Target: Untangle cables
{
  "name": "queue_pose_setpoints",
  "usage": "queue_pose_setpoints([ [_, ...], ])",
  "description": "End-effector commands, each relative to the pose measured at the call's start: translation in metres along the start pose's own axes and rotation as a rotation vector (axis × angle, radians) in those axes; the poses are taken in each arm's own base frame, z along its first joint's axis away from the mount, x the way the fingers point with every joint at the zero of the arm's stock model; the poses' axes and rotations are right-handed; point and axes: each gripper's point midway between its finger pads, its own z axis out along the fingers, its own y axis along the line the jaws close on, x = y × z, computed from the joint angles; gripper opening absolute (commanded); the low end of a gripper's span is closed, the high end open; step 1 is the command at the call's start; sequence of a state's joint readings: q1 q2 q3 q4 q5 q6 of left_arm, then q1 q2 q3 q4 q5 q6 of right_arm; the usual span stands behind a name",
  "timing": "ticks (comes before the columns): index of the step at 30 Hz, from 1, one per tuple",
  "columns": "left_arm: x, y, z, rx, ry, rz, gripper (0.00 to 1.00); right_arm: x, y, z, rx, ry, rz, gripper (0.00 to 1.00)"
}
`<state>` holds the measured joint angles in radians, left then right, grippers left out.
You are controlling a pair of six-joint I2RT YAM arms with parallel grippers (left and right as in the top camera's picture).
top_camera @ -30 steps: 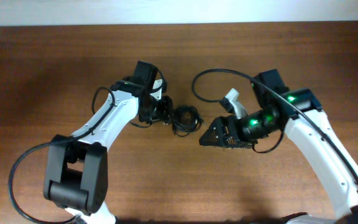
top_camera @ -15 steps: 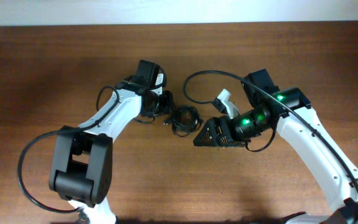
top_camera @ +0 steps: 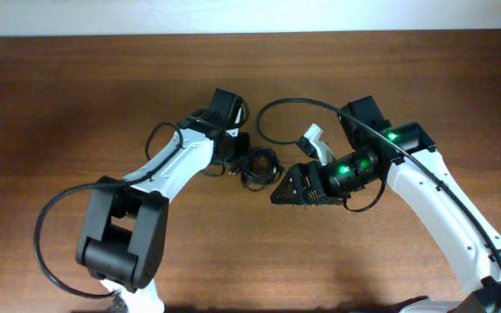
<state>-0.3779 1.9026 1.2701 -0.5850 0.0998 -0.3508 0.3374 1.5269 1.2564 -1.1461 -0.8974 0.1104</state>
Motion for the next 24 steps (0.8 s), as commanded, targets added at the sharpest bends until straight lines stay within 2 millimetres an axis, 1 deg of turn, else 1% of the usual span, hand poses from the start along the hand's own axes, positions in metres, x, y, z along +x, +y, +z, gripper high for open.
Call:
queue_pose_setpoints([
  [1,0.009,0.003,0.019,-0.011,0.049,0.013,0.41,0.002,-0.004,0.004,0.019,0.013,0.005,1.0],
  [3,0.012,-0.002,0.021,0.024,0.067,0.018,0.38,0.002,-0.004,0.004,0.019,0.013,0.005,1.0],
  [5,0.014,-0.012,0.02,0.08,0.075,0.08,0.38,0.002,-0.004,0.004,0.019,0.012,0.004,1.0],
  [10,0.014,-0.013,0.02,0.088,0.075,0.108,0.38,0.001,-0.004,0.004,0.019,0.01,0.001,1.0],
  [11,0.013,-0.013,0.02,0.089,0.073,0.108,0.35,0.001,-0.004,0.004,0.019,0.01,0.001,1.0],
  [13,0.011,-0.013,0.02,0.091,0.064,0.109,0.26,0.001,-0.004,0.004,0.019,0.01,0.002,1.0],
  [14,0.01,-0.014,0.02,0.092,0.061,0.11,0.23,0.001,-0.004,0.004,0.019,0.01,0.002,1.0],
  [17,0.008,-0.014,0.02,0.095,0.054,0.111,0.18,0.001,-0.004,0.004,0.019,0.01,0.002,1.0],
  [18,0.008,-0.014,0.02,0.095,0.054,0.111,0.14,0.001,-0.004,0.004,0.019,0.01,0.002,1.0],
  [21,0.007,-0.015,0.019,0.097,0.05,0.112,0.09,0.001,-0.004,0.004,0.019,0.01,0.002,1.0],
  [23,0.004,-0.017,0.016,0.099,0.047,0.113,0.0,0.001,-0.004,0.004,0.019,0.01,0.001,1.0],
  [24,0.003,-0.021,0.013,0.116,0.051,0.113,0.0,0.001,-0.004,0.004,0.019,0.009,0.001,1.0],
])
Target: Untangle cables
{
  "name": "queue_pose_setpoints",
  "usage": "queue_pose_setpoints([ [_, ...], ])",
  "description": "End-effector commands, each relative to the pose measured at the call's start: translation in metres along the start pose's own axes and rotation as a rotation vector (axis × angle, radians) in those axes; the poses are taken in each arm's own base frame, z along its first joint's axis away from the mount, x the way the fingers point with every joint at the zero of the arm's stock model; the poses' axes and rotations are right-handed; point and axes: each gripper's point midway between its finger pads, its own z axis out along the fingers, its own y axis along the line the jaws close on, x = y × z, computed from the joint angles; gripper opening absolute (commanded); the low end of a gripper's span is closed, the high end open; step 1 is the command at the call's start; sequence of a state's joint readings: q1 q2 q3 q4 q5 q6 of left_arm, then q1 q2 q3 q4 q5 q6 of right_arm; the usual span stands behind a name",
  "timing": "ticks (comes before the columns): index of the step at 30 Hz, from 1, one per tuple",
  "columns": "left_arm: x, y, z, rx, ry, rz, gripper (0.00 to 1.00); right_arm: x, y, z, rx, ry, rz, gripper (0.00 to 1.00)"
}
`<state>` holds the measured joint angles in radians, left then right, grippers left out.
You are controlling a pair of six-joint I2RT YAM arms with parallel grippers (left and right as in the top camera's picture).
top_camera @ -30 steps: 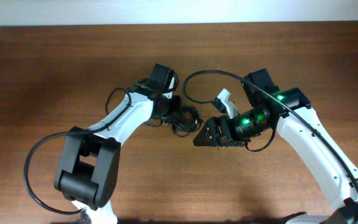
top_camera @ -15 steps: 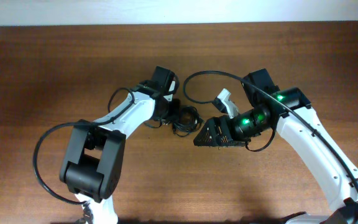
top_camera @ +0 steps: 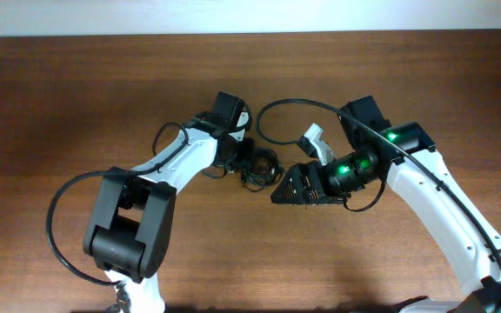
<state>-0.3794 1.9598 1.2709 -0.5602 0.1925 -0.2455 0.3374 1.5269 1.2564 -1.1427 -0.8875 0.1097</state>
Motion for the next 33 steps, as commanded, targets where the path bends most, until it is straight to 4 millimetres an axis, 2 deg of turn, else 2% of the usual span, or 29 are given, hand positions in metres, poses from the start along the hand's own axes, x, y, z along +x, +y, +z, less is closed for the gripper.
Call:
queue_pose_setpoints([
  [1,-0.01,-0.013,-0.009,0.057,-0.007,0.013,0.0,0.001,-0.003,0.004,0.01,0.011,0.001,1.0],
  [5,-0.016,-0.037,-0.029,0.161,-0.003,0.02,0.0,-0.002,-0.011,0.004,0.057,0.0,-0.005,1.0],
  [8,-0.021,-0.053,-0.054,0.227,-0.026,0.033,0.0,-0.004,-0.018,0.003,0.102,-0.011,-0.011,0.99],
  [10,-0.025,-0.06,-0.07,0.25,-0.058,0.05,0.0,-0.007,-0.029,0.002,0.168,-0.029,0.025,0.99],
  [13,-0.028,-0.066,-0.099,0.261,-0.114,0.1,0.0,-0.011,-0.059,-0.006,0.34,-0.08,0.17,0.99],
  [15,-0.028,-0.07,-0.117,0.268,-0.142,0.108,0.0,-0.014,-0.069,-0.01,0.399,-0.11,0.219,0.99],
  [19,-0.022,-0.075,-0.134,0.286,-0.148,0.112,0.0,-0.026,-0.063,-0.009,0.365,-0.145,0.187,0.99],
  [26,-0.009,-0.109,-0.151,0.507,-0.084,0.083,0.0,-0.041,-0.059,-0.01,0.338,-0.214,0.234,0.99],
  [31,-0.002,-0.129,-0.164,0.641,-0.049,0.098,0.0,-0.042,-0.072,-0.015,0.415,-0.234,0.242,0.99],
  [33,-0.003,-0.129,-0.165,0.651,-0.051,0.1,0.0,-0.039,-0.078,-0.016,0.45,-0.23,0.255,0.99],
])
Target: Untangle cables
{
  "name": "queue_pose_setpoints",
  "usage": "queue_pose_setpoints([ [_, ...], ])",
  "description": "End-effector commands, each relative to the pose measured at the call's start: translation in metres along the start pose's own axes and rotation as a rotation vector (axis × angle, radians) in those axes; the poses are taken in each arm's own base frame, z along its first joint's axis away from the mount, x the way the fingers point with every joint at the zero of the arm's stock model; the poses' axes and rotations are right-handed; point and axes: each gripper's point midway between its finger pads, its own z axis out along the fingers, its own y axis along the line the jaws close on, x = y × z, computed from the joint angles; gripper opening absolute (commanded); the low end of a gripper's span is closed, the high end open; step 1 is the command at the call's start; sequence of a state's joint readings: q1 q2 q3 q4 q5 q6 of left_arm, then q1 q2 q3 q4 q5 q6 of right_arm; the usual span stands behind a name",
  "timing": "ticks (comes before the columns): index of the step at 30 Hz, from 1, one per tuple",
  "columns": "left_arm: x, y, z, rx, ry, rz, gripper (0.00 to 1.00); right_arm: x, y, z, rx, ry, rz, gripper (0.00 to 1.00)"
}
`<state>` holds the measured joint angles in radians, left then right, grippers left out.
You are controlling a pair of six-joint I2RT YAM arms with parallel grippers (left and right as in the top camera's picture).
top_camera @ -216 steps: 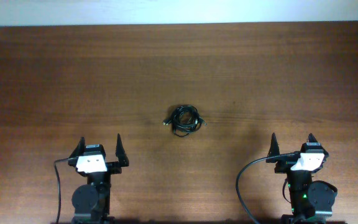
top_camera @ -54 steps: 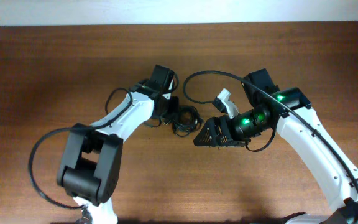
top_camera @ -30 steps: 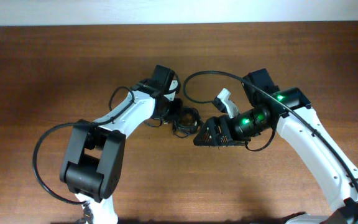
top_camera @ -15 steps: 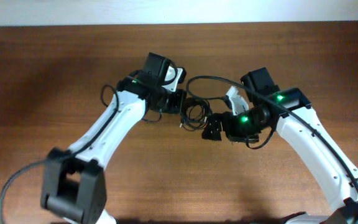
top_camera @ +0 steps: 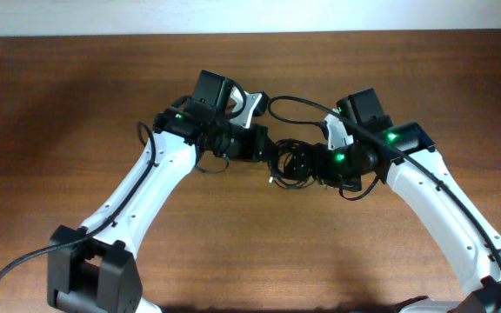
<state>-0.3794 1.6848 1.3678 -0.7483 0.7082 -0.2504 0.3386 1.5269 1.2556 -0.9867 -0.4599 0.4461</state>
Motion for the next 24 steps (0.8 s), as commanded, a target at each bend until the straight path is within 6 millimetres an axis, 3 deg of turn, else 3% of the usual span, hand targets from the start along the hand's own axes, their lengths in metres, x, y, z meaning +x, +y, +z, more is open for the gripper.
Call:
queue_pose_setpoints([
  [1,-0.005,-0.026,-0.012,0.109,-0.016,0.023,0.0,0.002,-0.016,0.005,0.088,0.002,0.017,0.99],
  [8,-0.018,-0.004,-0.029,0.086,-0.067,-0.025,0.0,0.012,-0.068,0.008,0.358,0.039,0.122,0.99],
  [11,-0.026,0.018,-0.045,0.061,-0.106,-0.078,0.0,0.015,-0.076,0.013,0.391,0.066,0.133,0.99],
  [15,-0.022,0.036,-0.058,0.042,-0.105,-0.181,0.0,0.013,-0.081,0.016,0.413,0.066,0.138,0.99],
  [20,-0.017,0.012,-0.082,0.293,-0.074,-0.269,0.0,0.008,-0.103,0.007,0.551,0.021,0.146,0.99],
  [24,-0.024,0.025,-0.102,0.319,-0.125,-0.304,0.01,0.01,-0.107,0.005,0.575,0.02,0.164,0.99],
])
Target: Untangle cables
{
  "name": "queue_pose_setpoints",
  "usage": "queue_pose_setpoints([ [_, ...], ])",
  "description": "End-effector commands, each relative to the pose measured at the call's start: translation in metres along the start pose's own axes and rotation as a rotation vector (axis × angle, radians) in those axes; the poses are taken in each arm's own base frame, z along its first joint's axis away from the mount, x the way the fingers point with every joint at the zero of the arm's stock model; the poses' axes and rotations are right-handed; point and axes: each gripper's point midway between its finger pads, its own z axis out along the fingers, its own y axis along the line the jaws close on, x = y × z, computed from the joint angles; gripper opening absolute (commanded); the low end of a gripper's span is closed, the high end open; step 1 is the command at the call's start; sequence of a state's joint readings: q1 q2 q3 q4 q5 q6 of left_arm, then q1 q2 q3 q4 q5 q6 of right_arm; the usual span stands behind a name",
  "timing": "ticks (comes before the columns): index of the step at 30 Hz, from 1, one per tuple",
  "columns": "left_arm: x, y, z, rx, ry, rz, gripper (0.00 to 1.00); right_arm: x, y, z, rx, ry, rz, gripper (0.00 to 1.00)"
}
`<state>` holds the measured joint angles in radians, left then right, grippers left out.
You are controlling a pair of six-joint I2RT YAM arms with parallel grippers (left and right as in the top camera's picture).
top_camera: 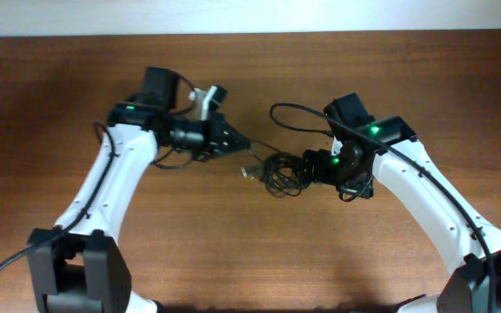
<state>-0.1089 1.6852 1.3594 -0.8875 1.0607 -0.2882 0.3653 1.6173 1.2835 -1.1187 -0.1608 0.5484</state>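
A tangled bundle of thin black cables (283, 170) lies on the brown table near the middle. A small pale connector (247, 172) sticks out at its left edge. My left gripper (243, 142) is up and to the left of the bundle, its fingers drawn to a point. A thin black strand (260, 149) runs from the tip down into the tangle. My right gripper (306, 166) presses into the bundle's right side and looks shut on it, though the cables partly hide its fingertips.
The wooden table (250, 252) fills the view, with a pale wall strip along the far edge. A black wiring loop (296, 109) arcs from the right arm just behind the bundle. The left arm's own wiring (159, 161) hangs beside its wrist.
My left gripper has moved left, away from the bundle, with a strand now stretched between its tip and the tangle. The bundle has shifted slightly down and left, and the right gripper remains at its right side.
At first the left gripper was at the bundle while the right gripper stood open just to its right. Later both grippers met on the bundle, which had shifted right. Now the left one sits further left with a strand drawn out.
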Motion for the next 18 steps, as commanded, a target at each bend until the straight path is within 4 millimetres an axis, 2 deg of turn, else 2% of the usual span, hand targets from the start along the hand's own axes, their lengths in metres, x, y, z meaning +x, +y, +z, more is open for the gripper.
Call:
queue_pose_setpoints([
  [1,-0.018,-0.013,-0.035,0.078,-0.087,0.01,0.02,-0.003,-0.047,0.01,0.22,-0.019,0.046,0.99],
  [5,-0.018,-0.011,-0.032,0.055,-0.086,0.013,0.05,-0.001,-0.04,0.012,0.181,-0.005,0.062,0.99],
  [8,-0.02,0.005,-0.026,-0.053,-0.102,0.016,0.04,0.001,-0.034,0.013,0.147,0.007,0.064,0.99],
  [10,-0.023,0.023,-0.026,-0.17,-0.126,0.009,0.0,0.002,-0.032,0.013,0.138,0.012,0.064,0.99],
  [13,-0.023,0.047,-0.029,-0.32,-0.144,-0.015,0.0,0.003,-0.029,0.013,0.121,0.02,0.066,0.99],
  [15,-0.02,0.056,-0.028,-0.387,-0.14,-0.02,0.01,0.004,-0.022,0.014,0.083,0.03,0.065,0.98],
  [18,-0.016,0.06,-0.022,-0.437,-0.125,-0.007,0.07,0.005,-0.011,0.015,0.022,0.045,0.063,0.98],
])
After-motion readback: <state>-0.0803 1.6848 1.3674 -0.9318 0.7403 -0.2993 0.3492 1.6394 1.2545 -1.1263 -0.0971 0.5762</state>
